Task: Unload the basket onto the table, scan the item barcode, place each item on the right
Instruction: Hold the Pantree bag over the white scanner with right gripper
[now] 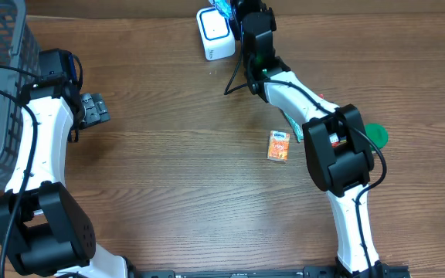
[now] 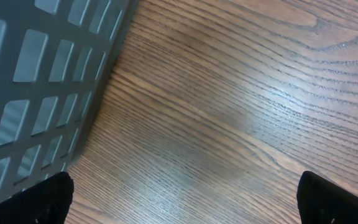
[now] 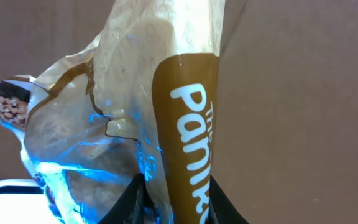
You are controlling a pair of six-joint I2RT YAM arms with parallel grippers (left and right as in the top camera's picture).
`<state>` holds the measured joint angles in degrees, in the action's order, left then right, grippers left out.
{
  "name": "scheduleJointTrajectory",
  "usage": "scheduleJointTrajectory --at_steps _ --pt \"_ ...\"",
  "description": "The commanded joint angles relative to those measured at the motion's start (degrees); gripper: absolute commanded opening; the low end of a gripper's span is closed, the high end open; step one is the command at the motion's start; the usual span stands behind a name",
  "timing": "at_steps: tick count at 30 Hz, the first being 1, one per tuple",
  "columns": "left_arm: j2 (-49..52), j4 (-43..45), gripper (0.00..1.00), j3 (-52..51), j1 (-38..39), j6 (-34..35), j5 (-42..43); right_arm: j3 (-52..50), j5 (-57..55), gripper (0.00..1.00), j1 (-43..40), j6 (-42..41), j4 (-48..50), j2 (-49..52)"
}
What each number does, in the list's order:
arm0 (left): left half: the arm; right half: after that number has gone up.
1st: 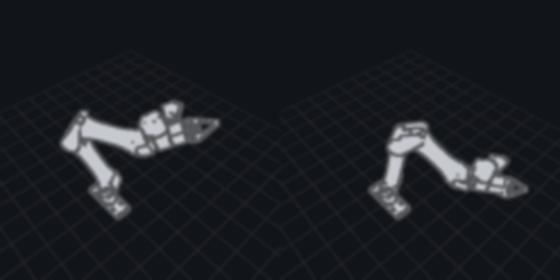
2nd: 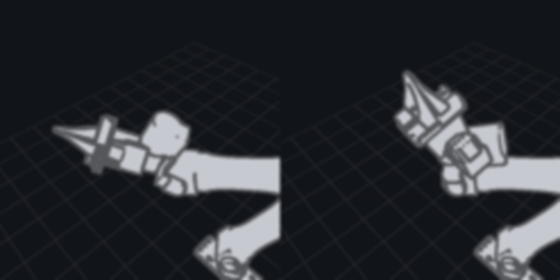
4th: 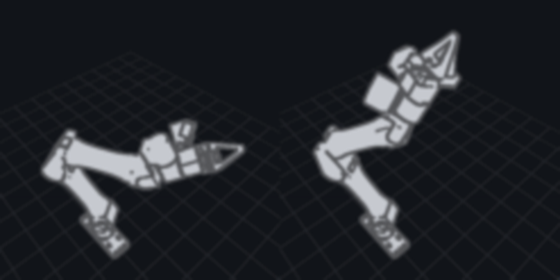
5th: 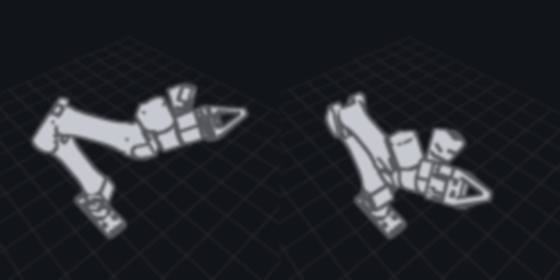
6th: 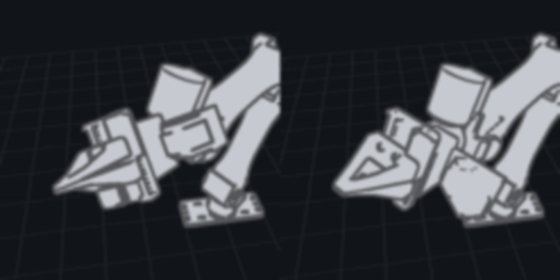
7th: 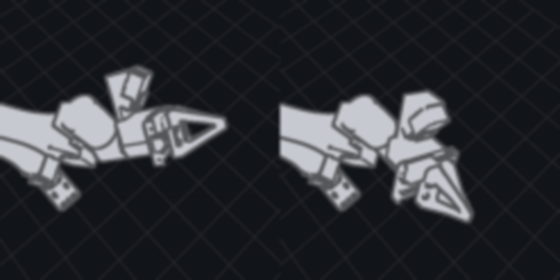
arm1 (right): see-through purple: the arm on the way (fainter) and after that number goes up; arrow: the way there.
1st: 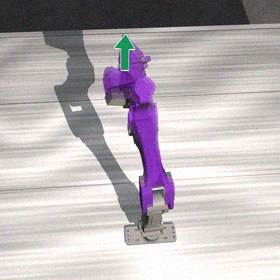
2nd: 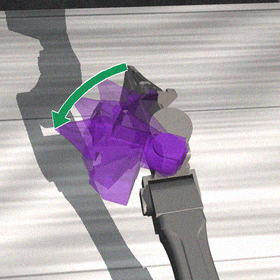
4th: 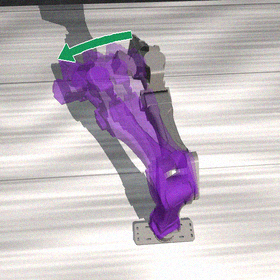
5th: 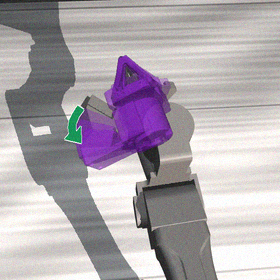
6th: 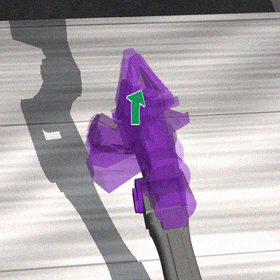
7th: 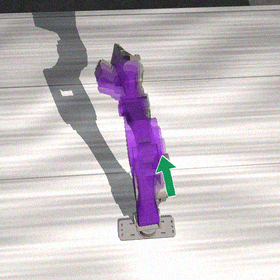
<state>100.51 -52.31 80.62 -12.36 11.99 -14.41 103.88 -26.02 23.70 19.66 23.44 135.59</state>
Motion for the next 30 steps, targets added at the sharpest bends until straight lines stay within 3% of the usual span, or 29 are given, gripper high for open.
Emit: scheduleJointTrajectory --at_steps 1,7,30 --pt "-0.87 0.07 1.00 0.85 0.37 -0.22 -0.59 0.98 -2.73 0.04 0.66 2.75 0.90 0.26" --pt "-0.87 0.07 1.00 0.85 0.37 -0.22 -0.59 0.98 -11.91 0.04 1.42 3.34 1.62 0.31" --pt "-0.87 0.07 1.00 0.85 0.37 -0.22 -0.59 0.98 -6.64 0.04 3.89 1.16 -7.56 0.96"
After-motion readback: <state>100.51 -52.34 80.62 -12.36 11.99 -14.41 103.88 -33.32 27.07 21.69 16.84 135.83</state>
